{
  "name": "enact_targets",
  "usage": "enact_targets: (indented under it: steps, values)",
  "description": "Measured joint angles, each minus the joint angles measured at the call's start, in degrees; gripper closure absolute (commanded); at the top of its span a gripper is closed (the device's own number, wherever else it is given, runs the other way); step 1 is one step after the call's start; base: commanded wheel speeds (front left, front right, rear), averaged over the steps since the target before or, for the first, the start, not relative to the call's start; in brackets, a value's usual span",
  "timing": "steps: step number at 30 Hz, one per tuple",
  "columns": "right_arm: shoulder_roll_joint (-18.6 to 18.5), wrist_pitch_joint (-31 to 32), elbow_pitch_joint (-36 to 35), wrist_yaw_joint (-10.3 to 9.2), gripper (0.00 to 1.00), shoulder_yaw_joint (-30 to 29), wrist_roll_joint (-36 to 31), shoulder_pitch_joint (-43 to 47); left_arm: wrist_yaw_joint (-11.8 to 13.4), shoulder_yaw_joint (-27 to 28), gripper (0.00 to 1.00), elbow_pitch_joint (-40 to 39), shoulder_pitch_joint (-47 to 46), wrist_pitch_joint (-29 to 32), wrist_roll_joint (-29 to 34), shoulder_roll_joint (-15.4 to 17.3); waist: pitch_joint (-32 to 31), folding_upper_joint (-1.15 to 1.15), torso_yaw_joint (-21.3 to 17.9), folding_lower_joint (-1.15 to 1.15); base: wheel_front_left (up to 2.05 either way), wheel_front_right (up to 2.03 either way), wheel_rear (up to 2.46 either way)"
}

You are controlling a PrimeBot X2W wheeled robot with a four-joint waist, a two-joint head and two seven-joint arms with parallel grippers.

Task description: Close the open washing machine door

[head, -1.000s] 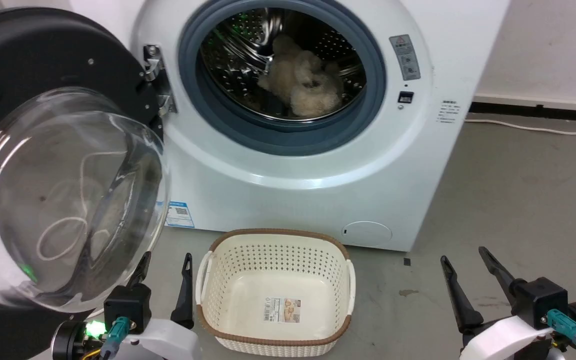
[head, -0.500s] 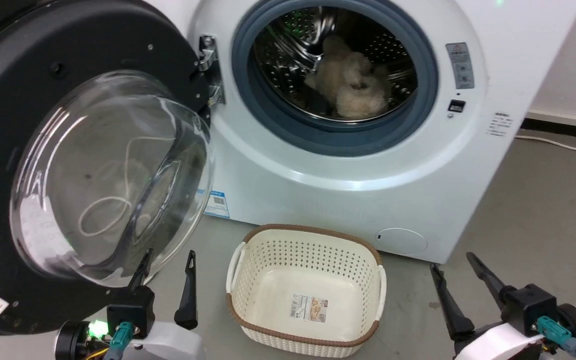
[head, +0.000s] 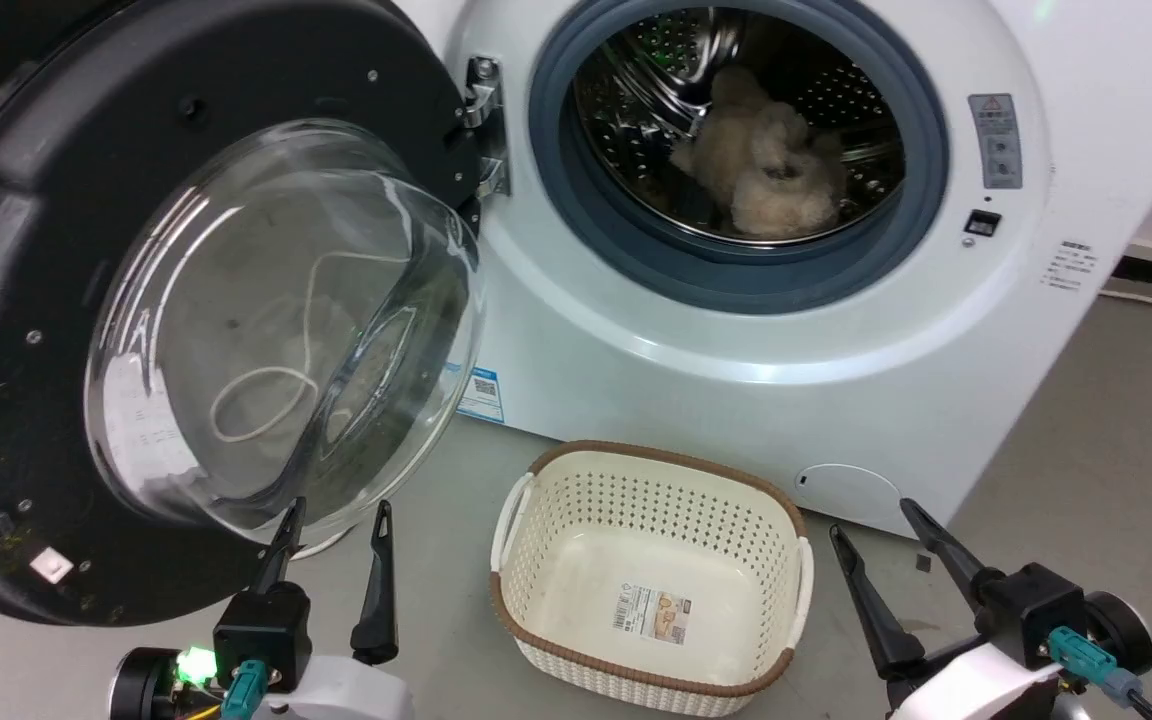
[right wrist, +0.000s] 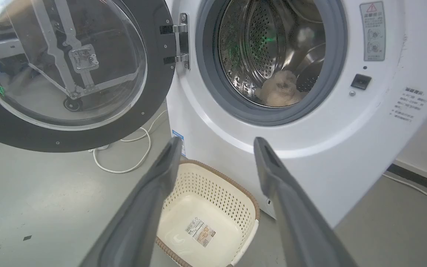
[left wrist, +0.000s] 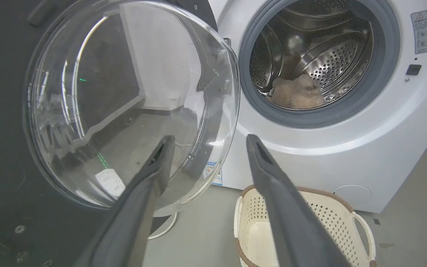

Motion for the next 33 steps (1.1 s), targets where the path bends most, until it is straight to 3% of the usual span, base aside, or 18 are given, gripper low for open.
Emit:
enact_targets:
  steps: [33]
  values:
    - [-3.0,-3.9,2.9,0.0,0.0,5.3,2.5,-0.8,2.4,-1.6,0.0,-0.6,1.1,-3.9,0.0,1.1,0.0,0.0,7.8,0.0,0.0,0.0,0.0]
